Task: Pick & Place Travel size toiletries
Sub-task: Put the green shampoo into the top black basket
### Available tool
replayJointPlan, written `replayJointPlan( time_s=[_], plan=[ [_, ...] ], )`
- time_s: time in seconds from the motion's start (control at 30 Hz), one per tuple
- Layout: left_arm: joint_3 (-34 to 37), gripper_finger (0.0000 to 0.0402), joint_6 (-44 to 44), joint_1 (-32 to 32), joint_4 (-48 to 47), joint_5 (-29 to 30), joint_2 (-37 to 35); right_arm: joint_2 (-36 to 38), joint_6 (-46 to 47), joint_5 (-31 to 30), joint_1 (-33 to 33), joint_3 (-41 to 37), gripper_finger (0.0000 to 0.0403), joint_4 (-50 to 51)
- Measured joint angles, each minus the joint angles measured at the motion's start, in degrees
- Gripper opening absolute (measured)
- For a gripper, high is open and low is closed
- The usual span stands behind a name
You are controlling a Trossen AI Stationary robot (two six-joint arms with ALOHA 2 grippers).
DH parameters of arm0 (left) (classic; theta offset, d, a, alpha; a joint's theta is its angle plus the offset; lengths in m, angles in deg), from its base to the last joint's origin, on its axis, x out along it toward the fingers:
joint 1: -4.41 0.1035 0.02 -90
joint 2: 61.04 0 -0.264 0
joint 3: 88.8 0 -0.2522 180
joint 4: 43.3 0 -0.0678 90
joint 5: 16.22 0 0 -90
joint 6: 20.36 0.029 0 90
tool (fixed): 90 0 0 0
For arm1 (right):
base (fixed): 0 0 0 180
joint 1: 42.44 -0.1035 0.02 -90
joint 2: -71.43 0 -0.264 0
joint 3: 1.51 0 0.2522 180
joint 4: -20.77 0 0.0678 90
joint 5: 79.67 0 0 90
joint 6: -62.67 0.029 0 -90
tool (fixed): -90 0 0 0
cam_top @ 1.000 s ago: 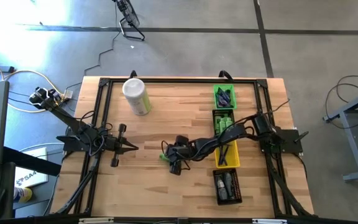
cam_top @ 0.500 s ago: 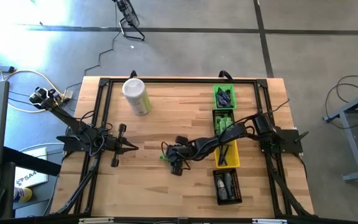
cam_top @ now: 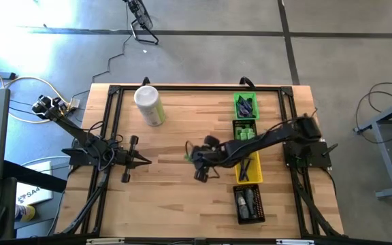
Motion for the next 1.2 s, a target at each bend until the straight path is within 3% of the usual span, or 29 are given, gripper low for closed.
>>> replayJointPlan(
  time_s=[0.33,0.63,0.97,1.2],
  plan=[
    [0.0,0.0007,-0.02,0.01,-0.02,0.15,0.13,15.33,13.3,-11.56,-0.07,0.03,0.016,25.59],
    [0.0,0.0007,0.0,0.02,-0.16,0.13,0.12,20.16,26.63,-20.3,0.15,-0.12,0.016,42.01],
    [0.0,0.0007,0.0,0.02,-0.21,-0.11,0.13,20.2,39.41,-20.71,1.59,-14.42,0.016,40.31],
    [0.0,0.0007,0.0,0.02,-0.21,-0.13,0.13,20.18,44.91,-17.79,4.56,-24.04,0.0159,32.17]
  ],
)
